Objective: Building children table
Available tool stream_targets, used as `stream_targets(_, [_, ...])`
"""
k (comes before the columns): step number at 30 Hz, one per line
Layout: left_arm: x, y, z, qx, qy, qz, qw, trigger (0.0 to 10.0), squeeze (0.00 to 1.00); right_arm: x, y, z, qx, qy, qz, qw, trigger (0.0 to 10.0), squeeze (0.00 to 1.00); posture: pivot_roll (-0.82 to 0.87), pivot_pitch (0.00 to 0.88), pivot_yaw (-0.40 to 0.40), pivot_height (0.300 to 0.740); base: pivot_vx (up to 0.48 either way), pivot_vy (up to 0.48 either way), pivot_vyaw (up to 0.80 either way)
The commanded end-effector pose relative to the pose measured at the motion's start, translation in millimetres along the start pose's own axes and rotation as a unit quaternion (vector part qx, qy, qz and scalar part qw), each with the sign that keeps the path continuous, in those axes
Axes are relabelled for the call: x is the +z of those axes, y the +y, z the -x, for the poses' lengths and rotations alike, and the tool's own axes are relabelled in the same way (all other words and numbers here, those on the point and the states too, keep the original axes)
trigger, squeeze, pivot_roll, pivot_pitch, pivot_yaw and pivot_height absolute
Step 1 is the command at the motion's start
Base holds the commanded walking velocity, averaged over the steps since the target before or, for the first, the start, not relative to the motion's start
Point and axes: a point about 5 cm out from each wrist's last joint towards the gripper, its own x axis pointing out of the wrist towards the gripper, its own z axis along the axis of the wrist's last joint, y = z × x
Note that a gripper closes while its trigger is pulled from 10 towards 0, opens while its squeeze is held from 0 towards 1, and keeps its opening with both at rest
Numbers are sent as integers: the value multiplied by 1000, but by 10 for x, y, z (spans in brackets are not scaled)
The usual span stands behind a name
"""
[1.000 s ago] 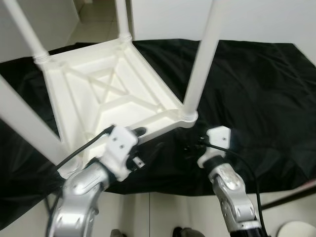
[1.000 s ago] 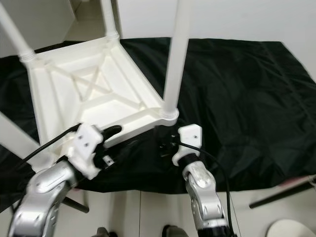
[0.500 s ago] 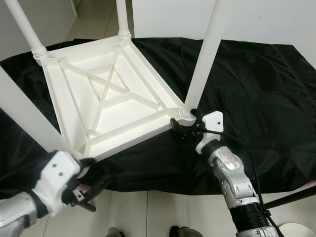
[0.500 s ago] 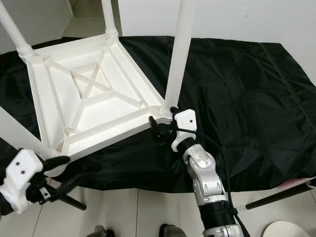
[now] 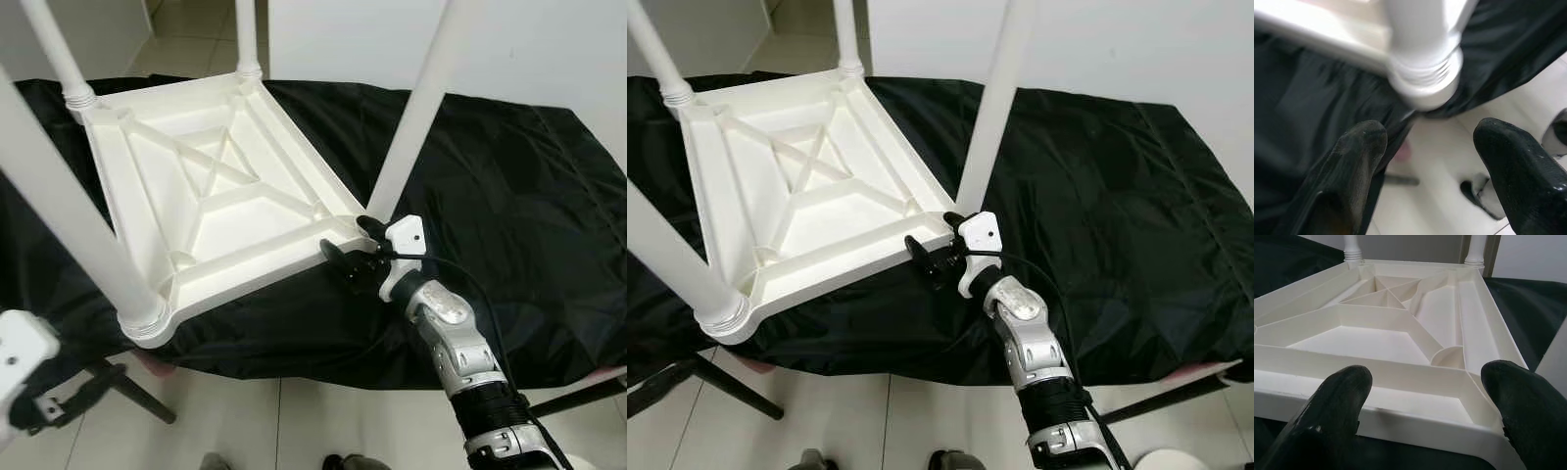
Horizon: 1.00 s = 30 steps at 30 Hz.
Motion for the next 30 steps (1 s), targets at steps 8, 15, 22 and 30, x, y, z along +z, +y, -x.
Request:
stream_targets(8, [-67, 557, 12, 189, -18, -10, 982, 10000, 0, -32, 37, -67, 26, -4, -7, 1000, 10000, 0, 126, 78, -61, 740, 0, 0, 0])
stream_targets(15, [213, 668, -382, 225, -124, -5, 966, 10000, 0, -14, 48, -83, 45, -10, -27, 999, 10000, 0, 102, 86, -38, 740, 0, 0, 0])
stream_targets(22, [477, 624, -632, 184, -199, 7, 963, 10000, 0, 13, -39, -130, 54, -8, -31, 998, 10000, 0, 65, 107, 4, 740, 0, 0, 0])
stream_targets(30, [694, 427, -850, 114, -258, 16, 959, 10000, 0, 33, -215, -79, 25, -3, -20, 999, 10000, 0, 47, 129, 12, 740, 0, 0, 0])
